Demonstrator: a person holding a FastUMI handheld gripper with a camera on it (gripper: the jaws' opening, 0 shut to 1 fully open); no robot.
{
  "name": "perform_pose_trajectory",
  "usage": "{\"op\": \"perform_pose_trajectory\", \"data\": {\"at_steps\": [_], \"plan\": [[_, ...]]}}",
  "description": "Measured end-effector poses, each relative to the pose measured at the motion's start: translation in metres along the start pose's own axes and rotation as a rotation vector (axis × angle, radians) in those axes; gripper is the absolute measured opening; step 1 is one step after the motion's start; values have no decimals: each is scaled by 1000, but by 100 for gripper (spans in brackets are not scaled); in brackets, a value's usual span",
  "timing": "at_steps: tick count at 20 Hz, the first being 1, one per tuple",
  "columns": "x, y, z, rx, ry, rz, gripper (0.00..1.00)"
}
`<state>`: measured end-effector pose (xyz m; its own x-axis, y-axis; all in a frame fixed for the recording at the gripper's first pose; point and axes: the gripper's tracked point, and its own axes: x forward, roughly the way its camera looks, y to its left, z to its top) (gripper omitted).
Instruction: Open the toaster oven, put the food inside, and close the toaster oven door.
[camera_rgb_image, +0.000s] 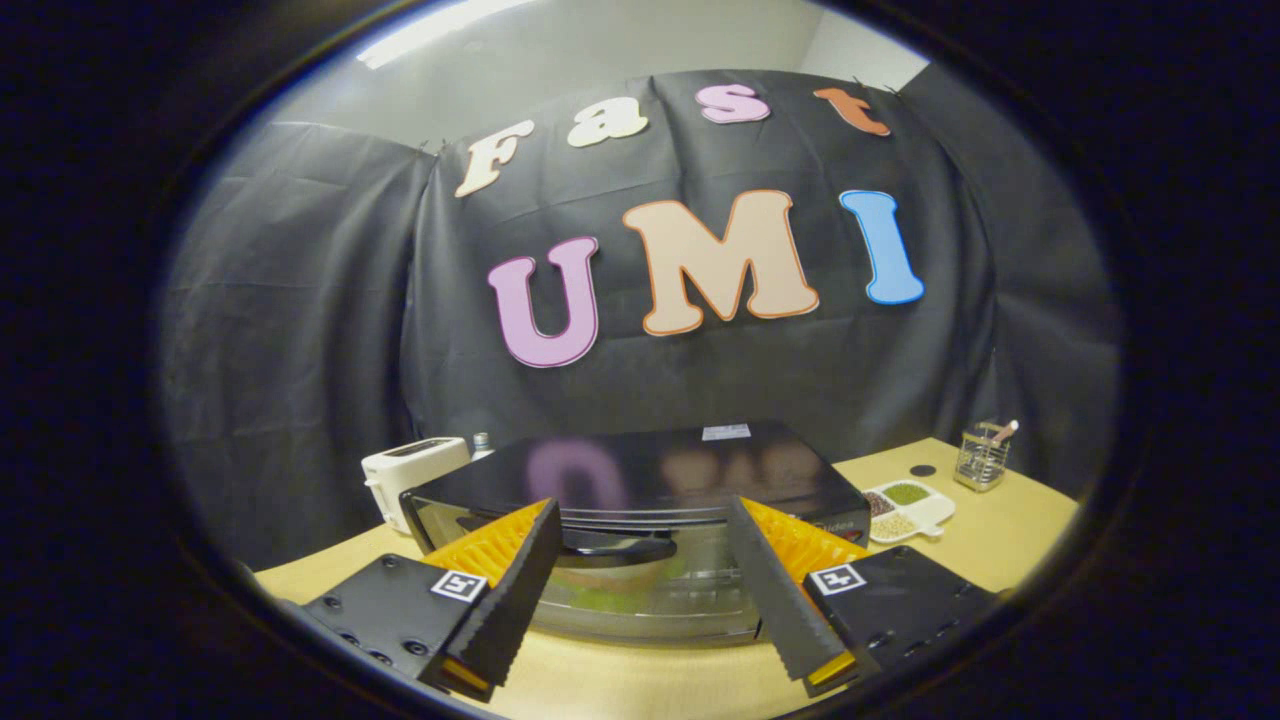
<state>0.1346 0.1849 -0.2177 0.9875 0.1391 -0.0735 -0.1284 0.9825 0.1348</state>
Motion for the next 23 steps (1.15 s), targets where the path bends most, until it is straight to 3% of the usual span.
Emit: {"op": "perform_pose_trajectory", "data": {"at_steps": [9, 15, 23], "plan": [[-93, -8, 92, -49, -69, -25, 99], [-136, -24, 96, -72, -77, -37, 99], [-161, -51, 105, -74, -87, -64, 99]]}}
